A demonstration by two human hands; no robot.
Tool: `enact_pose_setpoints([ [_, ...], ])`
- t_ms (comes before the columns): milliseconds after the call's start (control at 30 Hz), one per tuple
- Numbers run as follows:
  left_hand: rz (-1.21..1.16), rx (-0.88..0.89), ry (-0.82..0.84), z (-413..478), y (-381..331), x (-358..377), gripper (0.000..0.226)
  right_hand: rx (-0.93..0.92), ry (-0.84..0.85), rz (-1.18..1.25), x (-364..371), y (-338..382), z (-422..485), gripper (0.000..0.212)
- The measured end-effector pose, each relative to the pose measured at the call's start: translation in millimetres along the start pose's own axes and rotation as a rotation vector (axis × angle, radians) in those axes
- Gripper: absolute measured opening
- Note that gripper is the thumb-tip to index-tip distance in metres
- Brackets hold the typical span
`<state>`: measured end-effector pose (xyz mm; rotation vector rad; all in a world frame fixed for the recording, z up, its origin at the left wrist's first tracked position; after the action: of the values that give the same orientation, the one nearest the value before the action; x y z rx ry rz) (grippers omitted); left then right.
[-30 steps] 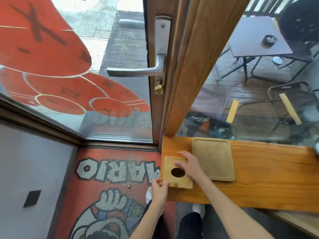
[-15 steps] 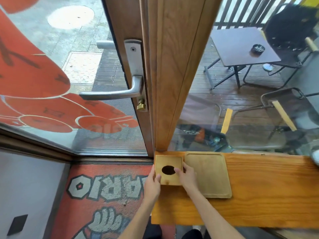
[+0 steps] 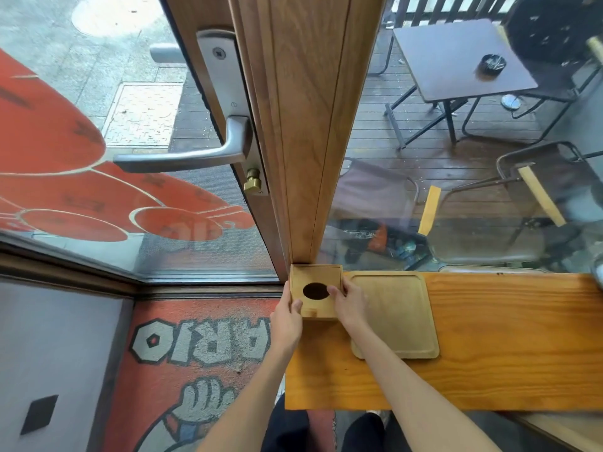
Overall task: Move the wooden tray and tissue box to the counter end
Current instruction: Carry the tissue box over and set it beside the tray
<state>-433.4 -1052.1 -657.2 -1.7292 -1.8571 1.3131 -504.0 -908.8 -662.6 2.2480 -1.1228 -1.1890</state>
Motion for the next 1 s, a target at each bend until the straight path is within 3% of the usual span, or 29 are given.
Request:
enact_pose_setpoints([
  [300, 0.043, -0.012, 0.039, 0, -1, -3, 0.054, 0.038, -0.024, -0.021, 3, -5, 0, 0.056],
  [567, 0.049, 0.001, 0.064, 8, 2, -1, 0.053, -0.029, 0.010, -0.089, -1, -9, 1, 0.058],
  [800, -0.346, -0.182, 0.203, 14, 15, 3, 0.054, -0.081, 0.022, -0.135, -1, -8, 6, 0.058],
  [1000, -0.389, -0.212, 0.215, 15, 20, -2, 0.053, -0.087, 0.034, -0.159, 3, -3, 12, 0.059],
])
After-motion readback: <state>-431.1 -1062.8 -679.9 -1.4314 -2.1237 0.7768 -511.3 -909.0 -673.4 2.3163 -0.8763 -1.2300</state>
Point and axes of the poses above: each hand's wrist, its own z-axis towards the middle knuckle, its own x-axis out of the palm, y = z × x, the point moved 5 cm from there along z, towards the middle knuckle, and after that the axes turned 4 degrees about -z, right-handed, at the moved point
